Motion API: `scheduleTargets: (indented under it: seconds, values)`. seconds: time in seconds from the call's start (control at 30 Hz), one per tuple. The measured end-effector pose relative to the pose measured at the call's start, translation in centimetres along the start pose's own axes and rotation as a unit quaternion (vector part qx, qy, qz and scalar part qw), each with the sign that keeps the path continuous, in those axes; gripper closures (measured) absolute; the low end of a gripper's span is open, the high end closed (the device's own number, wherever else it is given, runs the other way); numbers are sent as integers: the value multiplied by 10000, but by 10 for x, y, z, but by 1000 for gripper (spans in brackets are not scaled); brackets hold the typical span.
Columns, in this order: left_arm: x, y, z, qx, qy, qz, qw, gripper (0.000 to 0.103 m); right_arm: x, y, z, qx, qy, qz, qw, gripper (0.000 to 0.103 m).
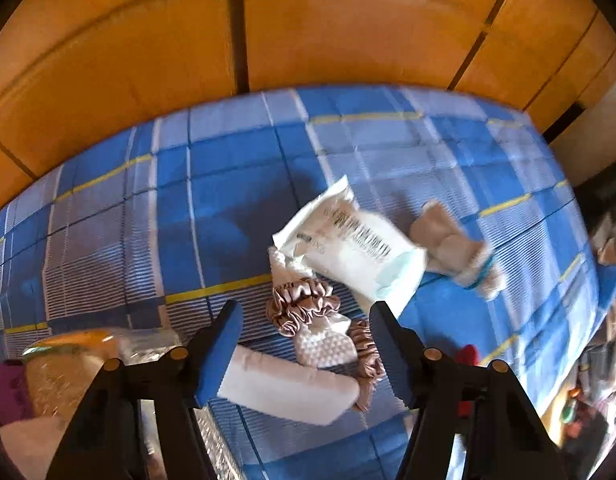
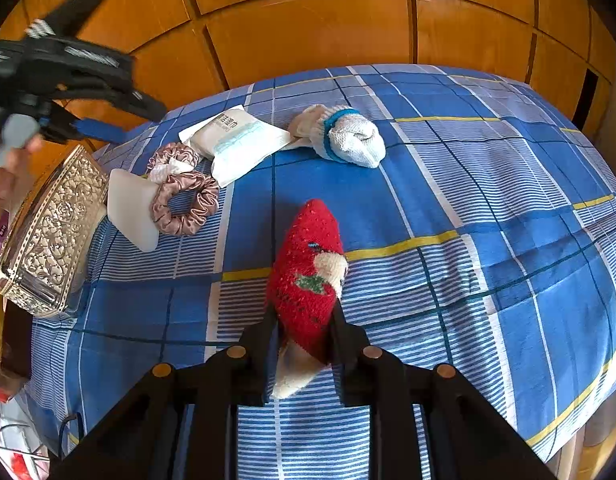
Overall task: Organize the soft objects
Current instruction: 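Grasp the brown scrunchie bundle with the left gripper while the right holds the sock, then carry the scrunchie bundle into the gold tray and open the left gripper while the right holds the sock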
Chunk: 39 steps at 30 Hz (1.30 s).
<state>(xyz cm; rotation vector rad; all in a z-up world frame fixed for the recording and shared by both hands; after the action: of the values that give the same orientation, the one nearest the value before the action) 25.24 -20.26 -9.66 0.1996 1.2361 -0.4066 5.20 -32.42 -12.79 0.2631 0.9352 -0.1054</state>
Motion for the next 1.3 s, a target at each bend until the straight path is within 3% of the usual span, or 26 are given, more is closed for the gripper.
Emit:
scheduleTargets:
  seconds: [0.1, 0.23, 0.33, 0.5, 0.67, 0.87, 1.07, 1.3]
  values:
    - [24, -3, -1, 16, 279, 215, 9994, 37, 0, -1, 0, 41, -6, 46, 10000, 81]
    - [42, -10, -3, 157, 501, 196, 9984, 39, 1, -5, 0, 130, -6, 129, 9998, 78]
    - [54, -18, -11, 380, 644, 198, 9970, 53, 3, -8, 0, 274, 50, 195, 9994, 73]
    - [45, -17, -19, 461, 497, -10, 9977, 66, 4, -10, 1, 360, 39, 200, 9991, 70]
    - [13, -14, -29, 523, 287, -542, 9967, 66, 4, -4, 0, 126, -67, 126, 9998, 73]
    - [-27, -14, -22, 563, -56, -923, 9941, 66, 4, -2, -2, 67, -61, 98, 9999, 74]
    - [-45, 0, -3, 280, -373, -901, 9948, 66, 5, -4, -4, 82, -18, 155, 9998, 73]
    - [-54, 45, 23, -338, -684, -459, 9960, 66, 6, -5, -4, 58, -30, 171, 9998, 73]
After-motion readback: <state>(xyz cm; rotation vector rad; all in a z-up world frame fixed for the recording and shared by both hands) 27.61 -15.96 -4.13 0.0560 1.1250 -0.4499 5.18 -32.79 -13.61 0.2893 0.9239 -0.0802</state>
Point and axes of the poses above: each gripper's, at about its wrist camera, not at the fingertips, and x roughly the way its jaws point, y to its left, z to its top, the point moved 3 cm from there along x, roughly the way its jaws point, and after that the axes turned 1 degree about -y, right-handed, at the moved point
